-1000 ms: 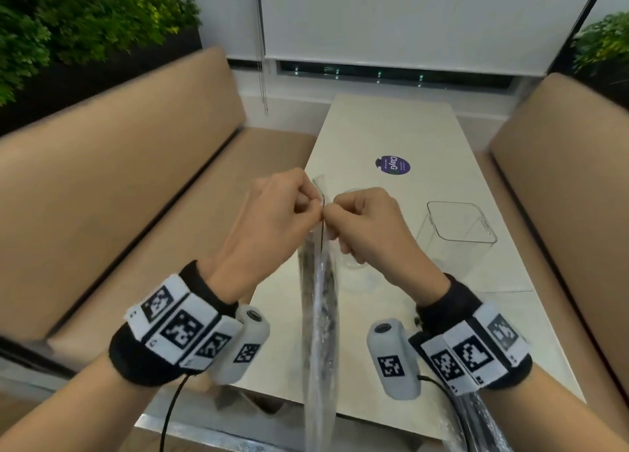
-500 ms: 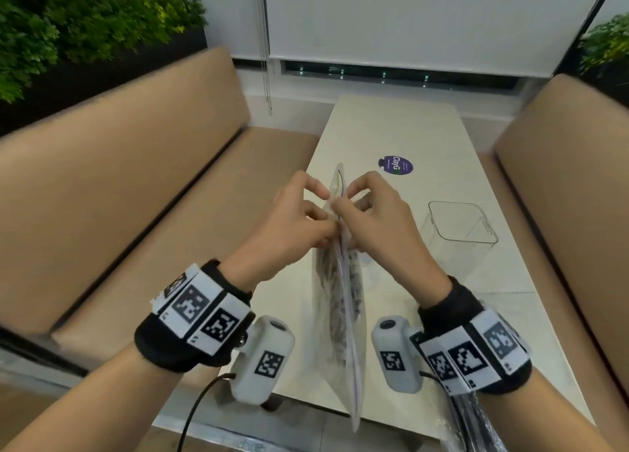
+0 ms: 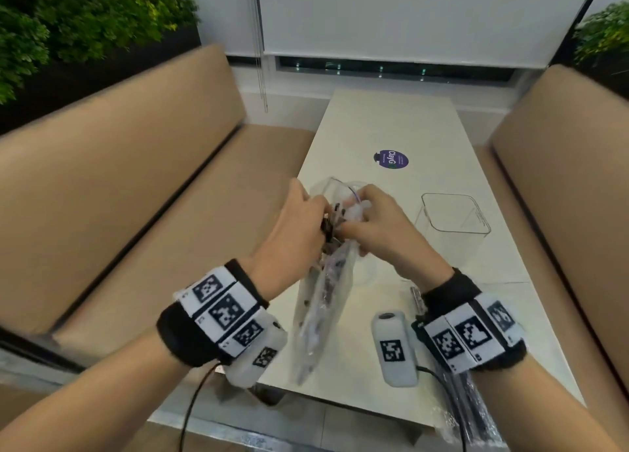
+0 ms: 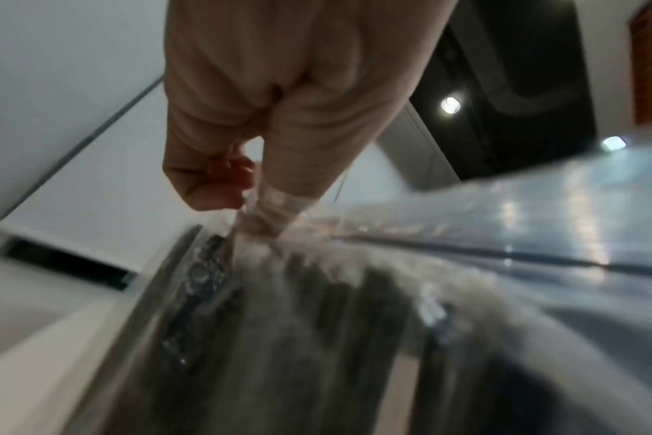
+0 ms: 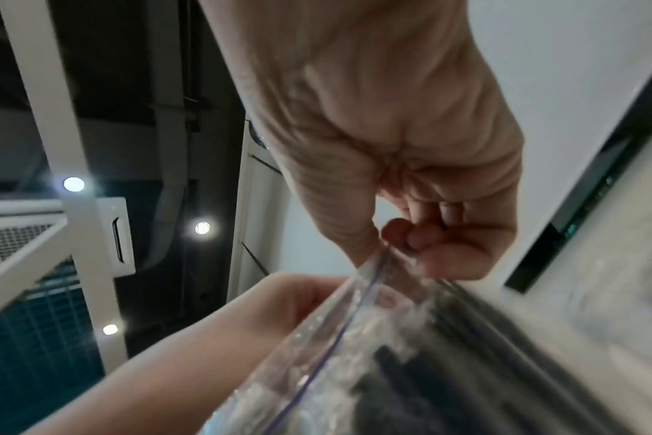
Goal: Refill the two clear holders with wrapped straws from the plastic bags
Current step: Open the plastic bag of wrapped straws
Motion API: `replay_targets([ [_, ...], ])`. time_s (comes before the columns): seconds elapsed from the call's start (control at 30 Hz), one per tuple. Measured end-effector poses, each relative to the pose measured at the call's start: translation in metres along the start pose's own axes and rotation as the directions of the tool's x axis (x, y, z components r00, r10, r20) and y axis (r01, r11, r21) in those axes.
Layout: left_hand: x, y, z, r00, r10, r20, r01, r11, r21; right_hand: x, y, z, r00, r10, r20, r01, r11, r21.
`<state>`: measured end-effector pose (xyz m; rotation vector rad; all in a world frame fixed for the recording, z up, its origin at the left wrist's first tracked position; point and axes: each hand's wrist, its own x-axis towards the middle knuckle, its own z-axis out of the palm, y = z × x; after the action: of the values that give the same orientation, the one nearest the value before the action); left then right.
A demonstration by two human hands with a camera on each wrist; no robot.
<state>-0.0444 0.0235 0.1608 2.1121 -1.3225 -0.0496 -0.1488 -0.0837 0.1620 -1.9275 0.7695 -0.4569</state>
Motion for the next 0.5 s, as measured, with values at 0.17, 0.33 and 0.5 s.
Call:
replay_targets([
  [0.17,-0.023,-0.033,-0.054,0.977,0.154,0.148,-0.206,0.867,0.454,-0.018,0.033,-0.069,0.987,0.062,-0.147,-0.090,0.978,-0.187],
  [0.33,-0.018,-0.039,-0.050,0.967,0.086,0.238,-0.103,0.993,0.058,-0.038,0.037,-0.052,0.999,0.049,-0.018,-0.049,0.999,-0.024],
  [0.5,-0.024,-0.041,-0.038,0.985,0.146,0.094,-0.122,0.967,-0.222,-0.043,0.060,-0.049,0.990,0.004,-0.138,-0.004,1.000,0.004],
])
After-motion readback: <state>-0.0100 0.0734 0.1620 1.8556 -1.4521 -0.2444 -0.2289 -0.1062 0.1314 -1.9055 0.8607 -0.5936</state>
